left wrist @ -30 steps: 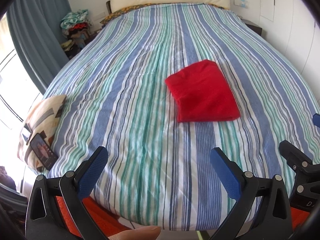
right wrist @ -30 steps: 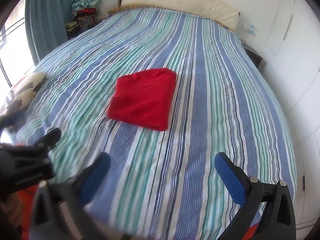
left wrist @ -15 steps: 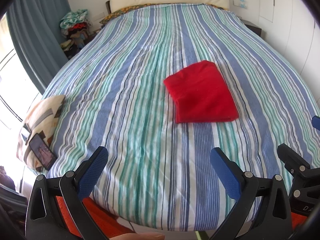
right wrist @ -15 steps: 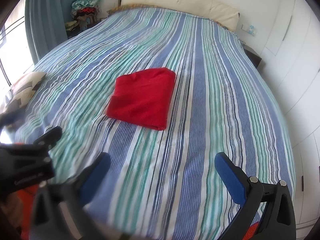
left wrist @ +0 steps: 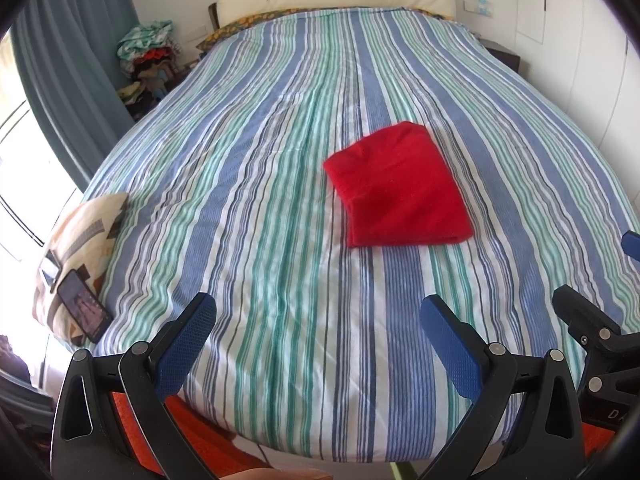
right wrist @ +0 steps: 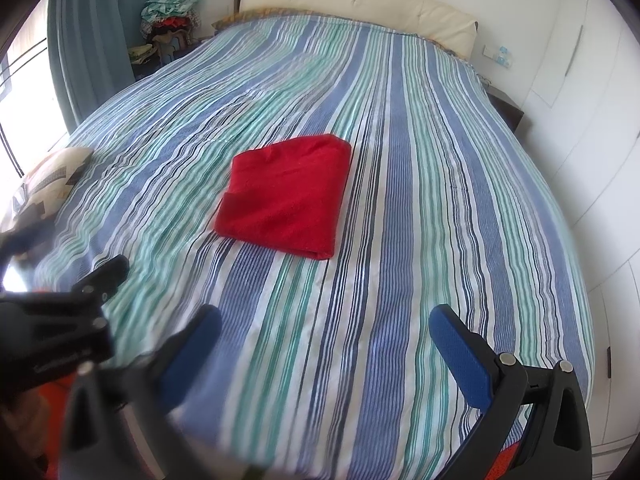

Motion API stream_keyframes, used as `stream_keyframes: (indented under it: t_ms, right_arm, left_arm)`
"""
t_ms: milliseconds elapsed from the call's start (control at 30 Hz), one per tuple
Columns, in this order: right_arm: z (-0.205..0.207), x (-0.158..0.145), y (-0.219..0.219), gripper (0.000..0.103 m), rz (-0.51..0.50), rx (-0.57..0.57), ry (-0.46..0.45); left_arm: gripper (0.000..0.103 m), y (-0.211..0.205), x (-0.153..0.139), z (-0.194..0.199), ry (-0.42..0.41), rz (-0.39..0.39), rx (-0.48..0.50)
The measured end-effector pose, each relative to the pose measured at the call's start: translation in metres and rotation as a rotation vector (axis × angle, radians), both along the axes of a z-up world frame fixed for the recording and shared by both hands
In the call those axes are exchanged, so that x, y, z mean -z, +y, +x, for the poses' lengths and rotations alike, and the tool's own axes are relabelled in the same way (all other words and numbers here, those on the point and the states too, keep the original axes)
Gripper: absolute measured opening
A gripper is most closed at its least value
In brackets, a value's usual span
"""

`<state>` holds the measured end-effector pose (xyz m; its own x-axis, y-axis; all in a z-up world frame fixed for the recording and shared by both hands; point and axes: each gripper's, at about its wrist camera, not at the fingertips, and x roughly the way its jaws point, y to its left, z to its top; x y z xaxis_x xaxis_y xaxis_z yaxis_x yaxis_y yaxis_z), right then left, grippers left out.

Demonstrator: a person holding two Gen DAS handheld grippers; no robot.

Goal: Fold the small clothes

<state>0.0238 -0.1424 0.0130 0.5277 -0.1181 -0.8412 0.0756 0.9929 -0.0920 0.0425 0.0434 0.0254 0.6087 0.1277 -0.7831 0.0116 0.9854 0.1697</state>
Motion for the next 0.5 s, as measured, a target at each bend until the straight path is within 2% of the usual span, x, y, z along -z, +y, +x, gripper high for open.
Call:
stream_keyframes:
  t_ms: [500]
  right_arm:
    - [-0.0002, 0.0002, 0.0005, 0.102, 0.011, 0.003, 0.006]
  left_arm:
    - [0.102, -0.0004, 0.0004, -0.0001, 0.000, -0.001, -0.003]
